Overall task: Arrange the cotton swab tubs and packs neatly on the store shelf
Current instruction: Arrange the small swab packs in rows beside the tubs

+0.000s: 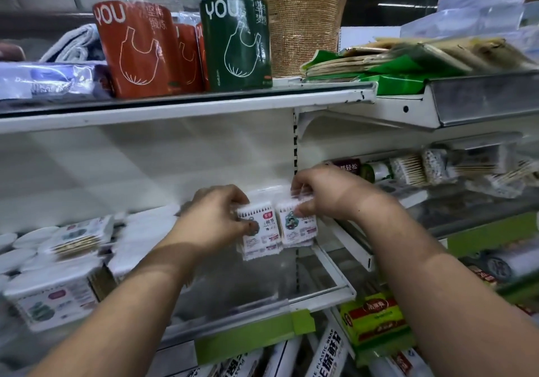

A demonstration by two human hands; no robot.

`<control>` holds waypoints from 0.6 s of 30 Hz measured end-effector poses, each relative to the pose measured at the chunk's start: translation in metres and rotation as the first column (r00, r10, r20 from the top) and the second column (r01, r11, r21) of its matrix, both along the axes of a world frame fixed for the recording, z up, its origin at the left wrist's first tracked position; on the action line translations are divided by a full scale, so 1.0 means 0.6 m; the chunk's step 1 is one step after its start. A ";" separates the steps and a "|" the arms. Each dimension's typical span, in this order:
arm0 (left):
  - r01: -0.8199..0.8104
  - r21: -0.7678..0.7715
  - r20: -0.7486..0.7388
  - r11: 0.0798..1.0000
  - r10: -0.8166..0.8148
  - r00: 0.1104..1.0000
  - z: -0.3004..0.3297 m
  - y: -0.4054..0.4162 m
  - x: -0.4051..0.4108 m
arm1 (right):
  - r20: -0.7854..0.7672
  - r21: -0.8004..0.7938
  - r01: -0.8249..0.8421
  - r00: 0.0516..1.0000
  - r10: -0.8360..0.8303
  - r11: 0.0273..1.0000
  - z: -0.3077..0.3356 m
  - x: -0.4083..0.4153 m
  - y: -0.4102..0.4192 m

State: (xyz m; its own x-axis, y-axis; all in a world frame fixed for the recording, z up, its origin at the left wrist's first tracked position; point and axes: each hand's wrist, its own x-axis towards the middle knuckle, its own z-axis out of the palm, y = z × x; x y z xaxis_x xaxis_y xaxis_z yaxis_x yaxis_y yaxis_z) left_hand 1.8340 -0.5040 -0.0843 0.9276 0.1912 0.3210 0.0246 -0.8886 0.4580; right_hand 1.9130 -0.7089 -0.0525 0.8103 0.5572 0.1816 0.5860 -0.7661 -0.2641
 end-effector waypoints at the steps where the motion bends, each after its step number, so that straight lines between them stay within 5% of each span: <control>1: -0.011 0.041 0.004 0.999 0.011 1.000 0.001 -0.001 0.001 | 0.005 -0.008 -0.009 1.000 0.009 1.000 0.001 -0.001 0.001; 9: -0.010 0.083 -0.123 0.996 0.020 0.992 0.042 0.039 -0.029 | -0.035 0.025 -0.117 0.992 0.118 0.993 0.022 -0.022 0.033; 18: -0.230 0.485 0.195 0.844 0.153 0.969 -0.022 0.072 -0.023 | 0.051 -0.053 -0.219 0.974 0.222 0.974 0.001 -0.032 0.118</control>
